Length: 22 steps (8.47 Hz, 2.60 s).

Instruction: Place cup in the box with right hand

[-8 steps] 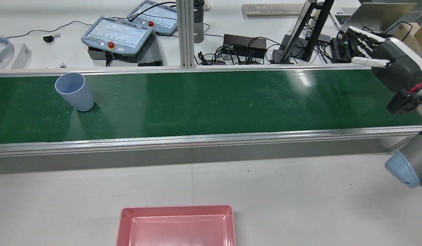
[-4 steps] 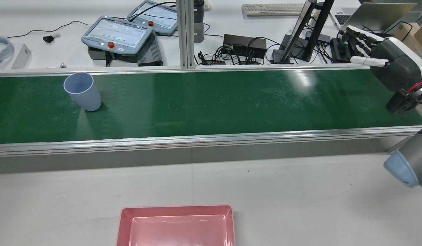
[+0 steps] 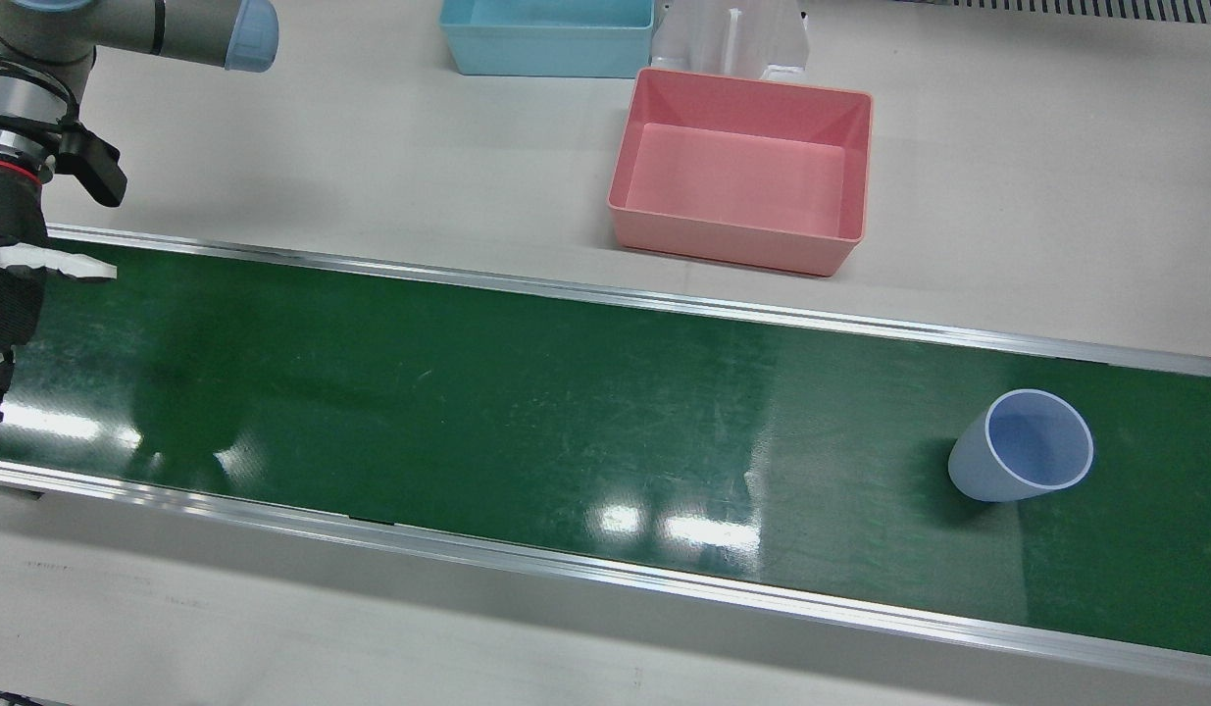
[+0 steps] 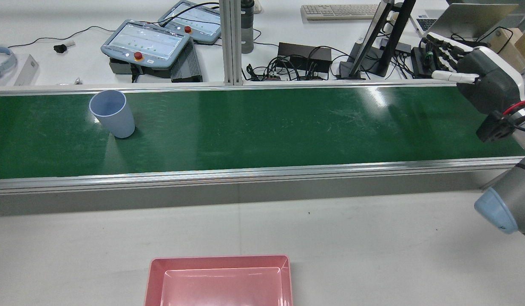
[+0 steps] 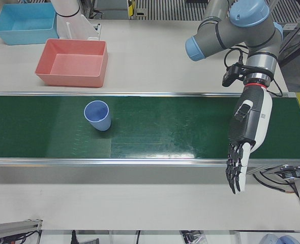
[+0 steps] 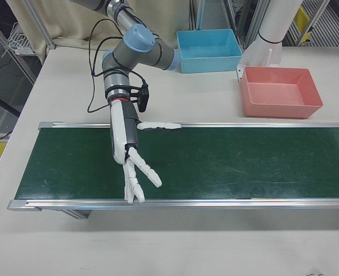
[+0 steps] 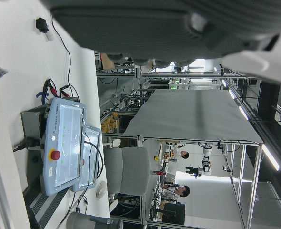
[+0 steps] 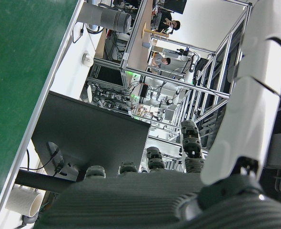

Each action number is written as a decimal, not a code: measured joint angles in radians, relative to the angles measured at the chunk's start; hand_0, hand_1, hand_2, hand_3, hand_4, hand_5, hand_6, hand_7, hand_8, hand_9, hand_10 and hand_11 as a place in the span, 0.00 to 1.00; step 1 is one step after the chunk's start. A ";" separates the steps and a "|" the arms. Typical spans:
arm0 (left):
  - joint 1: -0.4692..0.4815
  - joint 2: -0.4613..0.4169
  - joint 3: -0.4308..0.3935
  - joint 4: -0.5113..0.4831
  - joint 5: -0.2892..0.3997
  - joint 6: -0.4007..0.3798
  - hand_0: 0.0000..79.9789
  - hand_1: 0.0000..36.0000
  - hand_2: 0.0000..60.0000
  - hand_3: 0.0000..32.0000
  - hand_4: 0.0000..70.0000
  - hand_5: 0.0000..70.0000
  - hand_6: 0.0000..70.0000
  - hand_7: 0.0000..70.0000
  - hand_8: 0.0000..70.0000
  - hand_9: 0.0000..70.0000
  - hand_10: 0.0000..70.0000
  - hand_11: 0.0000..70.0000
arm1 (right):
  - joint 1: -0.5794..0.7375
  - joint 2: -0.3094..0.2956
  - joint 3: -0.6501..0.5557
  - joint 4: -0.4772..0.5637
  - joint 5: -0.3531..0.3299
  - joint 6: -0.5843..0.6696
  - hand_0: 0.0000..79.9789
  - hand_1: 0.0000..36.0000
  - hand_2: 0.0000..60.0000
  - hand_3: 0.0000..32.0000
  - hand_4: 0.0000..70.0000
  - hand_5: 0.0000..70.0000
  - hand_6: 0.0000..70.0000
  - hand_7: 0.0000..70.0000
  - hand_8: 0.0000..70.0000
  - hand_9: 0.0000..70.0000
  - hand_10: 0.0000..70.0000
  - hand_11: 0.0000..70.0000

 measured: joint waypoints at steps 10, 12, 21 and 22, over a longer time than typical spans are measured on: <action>0.000 0.000 0.000 0.000 0.000 0.000 0.00 0.00 0.00 0.00 0.00 0.00 0.00 0.00 0.00 0.00 0.00 0.00 | -0.005 0.005 -0.001 0.000 0.001 0.000 0.61 0.53 0.13 0.00 0.00 0.07 0.05 0.16 0.01 0.05 0.00 0.00; 0.000 0.000 0.000 0.000 0.000 0.000 0.00 0.00 0.00 0.00 0.00 0.00 0.00 0.00 0.00 0.00 0.00 0.00 | -0.013 0.010 0.001 -0.001 0.004 0.000 0.62 0.53 0.12 0.00 0.00 0.07 0.05 0.16 0.01 0.05 0.00 0.00; 0.000 0.000 -0.001 0.000 0.000 0.000 0.00 0.00 0.00 0.00 0.00 0.00 0.00 0.00 0.00 0.00 0.00 0.00 | -0.024 0.046 0.010 -0.008 0.003 0.006 0.62 0.54 0.12 0.00 0.00 0.07 0.06 0.17 0.00 0.05 0.00 0.00; 0.000 0.000 -0.001 0.000 0.001 -0.001 0.00 0.00 0.00 0.00 0.00 0.00 0.00 0.00 0.00 0.00 0.00 0.00 | -0.030 0.049 0.010 -0.009 0.004 0.006 0.62 0.54 0.12 0.00 0.00 0.07 0.06 0.17 0.00 0.05 0.00 0.00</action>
